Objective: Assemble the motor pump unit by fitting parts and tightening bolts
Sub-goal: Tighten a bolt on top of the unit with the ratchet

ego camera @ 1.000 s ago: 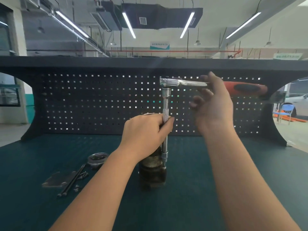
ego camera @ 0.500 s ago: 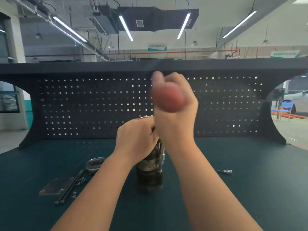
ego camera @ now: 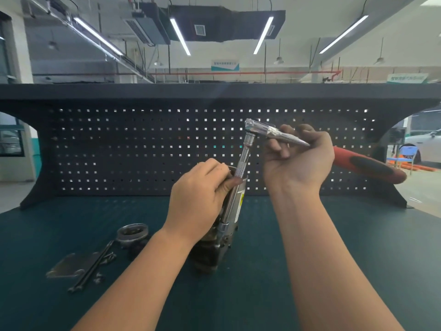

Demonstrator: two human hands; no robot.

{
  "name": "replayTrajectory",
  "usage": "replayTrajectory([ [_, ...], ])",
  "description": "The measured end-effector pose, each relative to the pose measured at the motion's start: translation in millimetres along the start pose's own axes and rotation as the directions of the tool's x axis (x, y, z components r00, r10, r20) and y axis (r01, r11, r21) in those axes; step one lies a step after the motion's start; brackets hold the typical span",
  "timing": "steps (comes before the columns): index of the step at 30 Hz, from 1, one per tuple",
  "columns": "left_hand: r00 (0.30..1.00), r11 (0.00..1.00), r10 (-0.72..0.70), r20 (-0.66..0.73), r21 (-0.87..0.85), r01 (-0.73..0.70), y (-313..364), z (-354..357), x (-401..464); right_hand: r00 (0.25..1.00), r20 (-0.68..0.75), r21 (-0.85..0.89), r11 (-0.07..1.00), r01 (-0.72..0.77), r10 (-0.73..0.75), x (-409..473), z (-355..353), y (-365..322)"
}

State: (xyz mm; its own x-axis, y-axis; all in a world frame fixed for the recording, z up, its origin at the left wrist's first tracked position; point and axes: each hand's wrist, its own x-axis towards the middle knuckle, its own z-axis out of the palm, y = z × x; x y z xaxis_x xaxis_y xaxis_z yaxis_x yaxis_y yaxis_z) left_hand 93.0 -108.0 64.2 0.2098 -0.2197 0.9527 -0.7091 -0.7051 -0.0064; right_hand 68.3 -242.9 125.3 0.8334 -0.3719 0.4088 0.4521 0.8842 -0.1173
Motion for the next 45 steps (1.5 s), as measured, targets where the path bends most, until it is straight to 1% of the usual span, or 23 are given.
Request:
replayTrajectory([
  [2, 0.999, 0.998, 0.019, -0.029, 0.060, -0.017, 2.3, 0.9, -1.6, 1.000, 0.008, -0.033, 0.999, 0.028, -0.028, -1.4, 0.3, 0.4],
  [4, 1.000, 0.993, 0.006, -0.020, 0.122, -0.004, 1.7, 1.8, -2.8, 0.997, 0.037, -0.086, 0.993, 0.076, -0.073, -3.7, 1.7, 2.6],
  [7, 0.994, 0.984, -0.090, 0.062, 0.162, 0.079, -5.1, 0.9, -4.5, 0.989, 0.106, -0.131, 0.985, 0.114, -0.100, -8.2, 4.6, 10.7],
  [11, 0.948, 0.963, -0.270, 0.167, 0.045, 0.266, -13.8, -7.4, -2.9, 0.977, 0.189, -0.162, 0.979, 0.126, -0.095, -11.0, 6.9, 23.5],
  [15, 0.879, 0.935, -0.290, 0.378, -0.083, 0.344, -26.8, -23.4, 7.3, 0.972, 0.221, -0.182, 0.975, 0.126, -0.085, -10.2, 8.5, 28.8],
  [17, 0.836, 0.879, -0.288, 0.467, -0.216, 0.424, -33.2, -29.3, 9.2, 0.974, 0.216, -0.174, 0.979, 0.109, -0.071, -8.8, 8.3, 28.8],
  [19, 0.819, 0.825, -0.301, 0.489, -0.297, 0.481, -38.3, -33.3, 7.6, 0.977, 0.206, -0.156, 0.984, 0.086, -0.053, -6.8, 8.1, 28.3],
  [20, 0.806, 0.802, -0.330, 0.492, -0.305, 0.514, -41.4, -34.7, 5.9, 0.979, 0.201, -0.152, 0.986, 0.075, -0.044, -6.0, 8.3, 28.1],
  [22, 0.748, 0.733, -0.434, 0.503, -0.286, 0.617, -47.2, -33.8, -0.1, 0.980, 0.198, -0.157, 0.986, 0.059, -0.027, -4.7, 8.4, 28.0],
  [24, 0.675, 0.616, -0.543, 0.499, -0.311, 0.724, -50.2, -28.6, -11.1, 0.978, 0.208, -0.168, 0.984, 0.052, -0.016, -3.6, 8.4, 28.1],
  [26, 0.643, 0.531, -0.584, 0.496, -0.366, 0.764, -48.4, -21.2, -29.0, 0.975, 0.222, -0.171, 0.984, 0.049, -0.010, -2.8, 8.6, 28.6],
  [29, 0.570, 0.498, -0.602, 0.558, -0.296, 0.815, -42.9, -11.3, -68.3, 0.971, 0.237, -0.168, 0.984, 0.050, -0.009, -1.9, 8.1, 29.3],
  [31, 0.537, 0.523, -0.593, 0.600, -0.220, 0.823, -39.0, -3.8, -92.0, 0.970, 0.245, -0.166, 0.985, 0.052, -0.010, -1.6, 7.9, 29.4],
  [33, 0.523, 0.556, -0.621, 0.584, -0.141, 0.819, -35.8, 5.4, -105.4, 0.969, 0.248, -0.174, 0.983, 0.057, -0.012, -1.9, 7.9, 29.8],
  [35, 0.540, 0.573, -0.685, 0.489, -0.096, 0.814, -32.8, 11.1, -108.1, 0.963, 0.268, -0.191, 0.979, 0.071, -0.018, -2.5, 7.9, 30.3],
  [37, 0.547, 0.581, -0.729, 0.412, -0.051, 0.813, -28.3, 13.2, -106.2, 0.950, 0.310, -0.233, 0.966, 0.113, -0.036, -2.6, 7.3, 29.4],
  [40, 0.535, 0.573, -0.765, 0.358, -0.002, 0.820, -17.1, 13.9, -103.8, 0.937, 0.343, -0.316, 0.930, 0.186, -0.071, -0.9, 5.4, 23.9],
  [45, 0.479, 0.524, -0.835, 0.272, 0.123, 0.843, 12.0, 21.6, -96.2, 0.961, 0.253, -0.307, 0.932, 0.191, -0.113, 7.3, 1.2, 9.7],
])
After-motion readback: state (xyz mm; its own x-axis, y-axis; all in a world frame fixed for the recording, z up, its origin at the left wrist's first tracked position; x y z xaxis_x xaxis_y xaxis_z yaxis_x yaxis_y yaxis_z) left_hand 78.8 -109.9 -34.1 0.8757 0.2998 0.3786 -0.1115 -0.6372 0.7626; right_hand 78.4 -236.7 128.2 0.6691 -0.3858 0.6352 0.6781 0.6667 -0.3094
